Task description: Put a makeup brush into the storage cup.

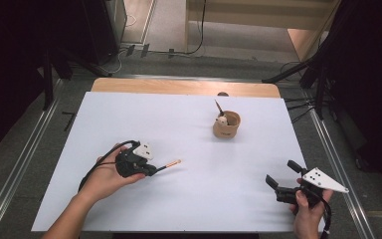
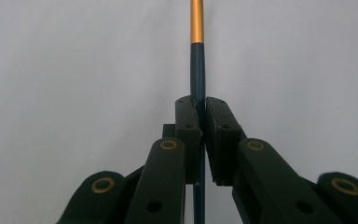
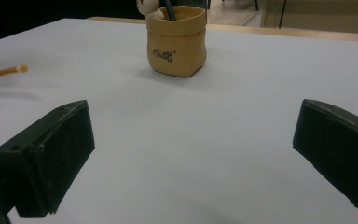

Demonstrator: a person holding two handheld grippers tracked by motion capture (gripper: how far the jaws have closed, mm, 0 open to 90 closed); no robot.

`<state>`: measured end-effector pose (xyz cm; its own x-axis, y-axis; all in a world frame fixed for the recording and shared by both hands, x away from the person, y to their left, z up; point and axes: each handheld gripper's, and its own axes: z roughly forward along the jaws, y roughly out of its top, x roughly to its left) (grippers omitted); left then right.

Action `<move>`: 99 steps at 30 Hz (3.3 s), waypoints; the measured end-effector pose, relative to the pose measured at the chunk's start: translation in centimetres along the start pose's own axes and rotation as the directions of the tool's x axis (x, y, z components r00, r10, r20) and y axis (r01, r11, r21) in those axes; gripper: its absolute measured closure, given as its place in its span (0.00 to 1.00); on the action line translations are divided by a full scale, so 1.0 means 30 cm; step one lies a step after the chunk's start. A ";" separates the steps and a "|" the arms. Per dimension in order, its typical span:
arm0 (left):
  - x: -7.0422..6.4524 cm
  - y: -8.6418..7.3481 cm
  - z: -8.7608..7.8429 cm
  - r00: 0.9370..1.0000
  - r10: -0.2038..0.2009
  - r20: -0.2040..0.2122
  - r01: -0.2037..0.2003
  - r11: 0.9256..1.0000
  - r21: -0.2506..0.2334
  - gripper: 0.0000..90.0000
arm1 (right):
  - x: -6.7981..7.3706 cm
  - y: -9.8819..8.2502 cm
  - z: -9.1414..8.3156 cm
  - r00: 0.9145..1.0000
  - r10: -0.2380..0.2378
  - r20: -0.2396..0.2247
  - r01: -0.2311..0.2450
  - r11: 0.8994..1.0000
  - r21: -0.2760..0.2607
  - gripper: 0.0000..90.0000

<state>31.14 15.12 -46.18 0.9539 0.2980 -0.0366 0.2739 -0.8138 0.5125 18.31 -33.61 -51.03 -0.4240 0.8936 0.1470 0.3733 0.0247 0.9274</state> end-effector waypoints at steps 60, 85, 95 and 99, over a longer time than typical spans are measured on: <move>-0.024 0.031 -0.042 0.990 -0.127 0.054 0.136 0.823 -0.552 0.94 | 0.345 0.308 0.337 0.980 -0.062 -0.189 0.065 0.998 0.012 0.03; -0.072 0.059 0.019 0.988 -0.133 0.085 0.156 0.756 -0.635 0.94 | 0.472 0.269 0.371 0.922 0.090 -0.376 -0.103 0.995 -0.013 0.19; -0.102 0.078 0.037 0.989 -0.113 0.096 0.148 0.749 -0.646 0.94 | 0.508 0.268 0.388 0.913 0.190 -0.361 -0.209 0.978 -0.012 0.39; -0.113 0.082 0.040 0.989 -0.110 0.094 0.145 0.740 -0.657 0.94 | 0.513 0.255 0.395 0.901 0.231 -0.367 -0.257 0.966 -0.022 0.49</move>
<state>28.74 11.53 -45.82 0.9252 0.3376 -0.1732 0.2600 -0.2315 0.9374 24.41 -14.36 -45.74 -0.5987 0.6462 0.4732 0.4515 -0.2158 0.8658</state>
